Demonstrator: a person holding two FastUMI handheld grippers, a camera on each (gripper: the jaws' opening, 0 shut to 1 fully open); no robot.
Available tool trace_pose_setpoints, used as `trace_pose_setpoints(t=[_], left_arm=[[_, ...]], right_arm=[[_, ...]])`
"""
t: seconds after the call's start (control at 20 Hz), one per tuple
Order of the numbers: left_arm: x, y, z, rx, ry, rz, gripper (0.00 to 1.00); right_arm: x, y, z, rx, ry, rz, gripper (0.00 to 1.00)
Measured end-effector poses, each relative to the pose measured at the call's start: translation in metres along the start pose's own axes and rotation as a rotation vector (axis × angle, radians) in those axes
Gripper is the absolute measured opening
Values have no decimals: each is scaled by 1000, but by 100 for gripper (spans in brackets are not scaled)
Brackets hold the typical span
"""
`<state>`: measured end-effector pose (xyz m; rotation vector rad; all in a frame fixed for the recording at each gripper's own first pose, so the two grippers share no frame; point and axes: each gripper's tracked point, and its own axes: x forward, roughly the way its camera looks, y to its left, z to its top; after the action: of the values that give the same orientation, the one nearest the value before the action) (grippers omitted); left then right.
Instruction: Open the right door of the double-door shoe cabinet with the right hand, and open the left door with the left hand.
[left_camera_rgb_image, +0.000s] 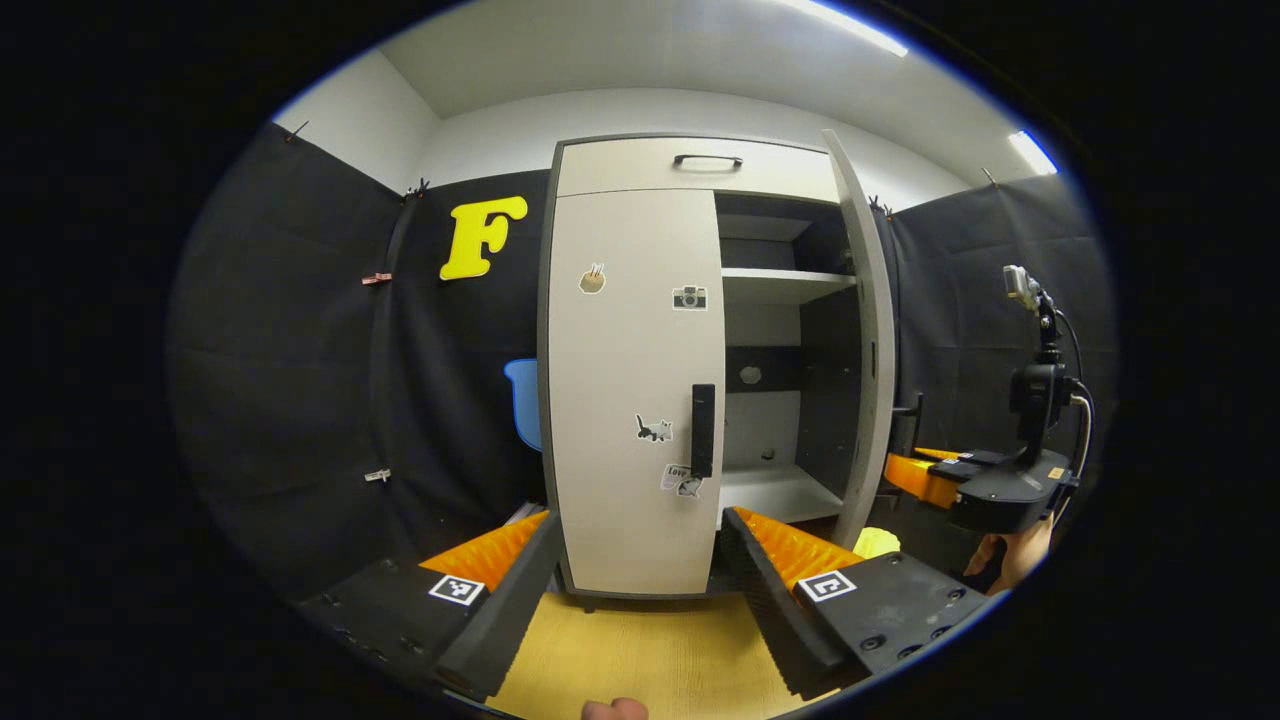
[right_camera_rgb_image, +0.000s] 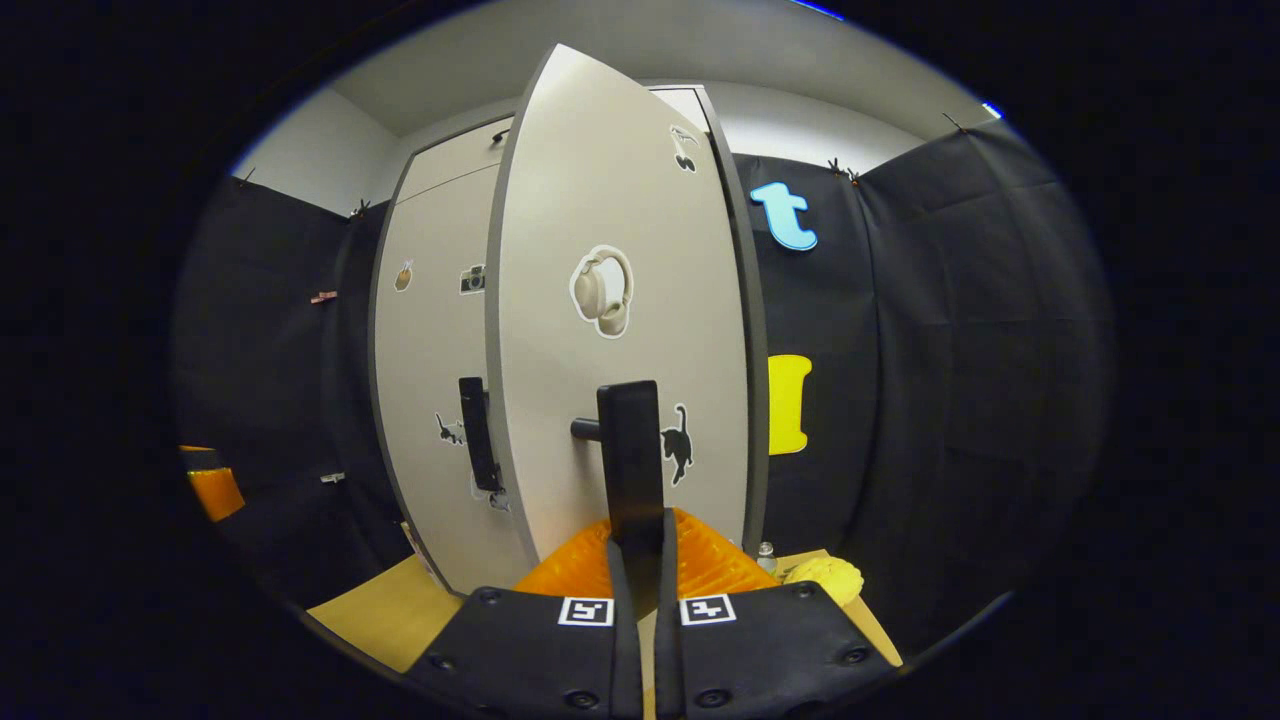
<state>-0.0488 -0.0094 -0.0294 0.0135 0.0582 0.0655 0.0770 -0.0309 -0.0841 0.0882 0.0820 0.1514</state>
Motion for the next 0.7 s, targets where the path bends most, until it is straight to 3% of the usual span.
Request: trace_pose_setpoints(t=[0.35, 0.7], left_arm=[[3, -10, 1, 8, 5, -1, 98], [10, -38, 9, 4, -3, -51, 98]], right_arm=[[-15, -43, 6, 22, -18, -63, 8], [-18, -114, 21, 5, -25, -98, 5]])
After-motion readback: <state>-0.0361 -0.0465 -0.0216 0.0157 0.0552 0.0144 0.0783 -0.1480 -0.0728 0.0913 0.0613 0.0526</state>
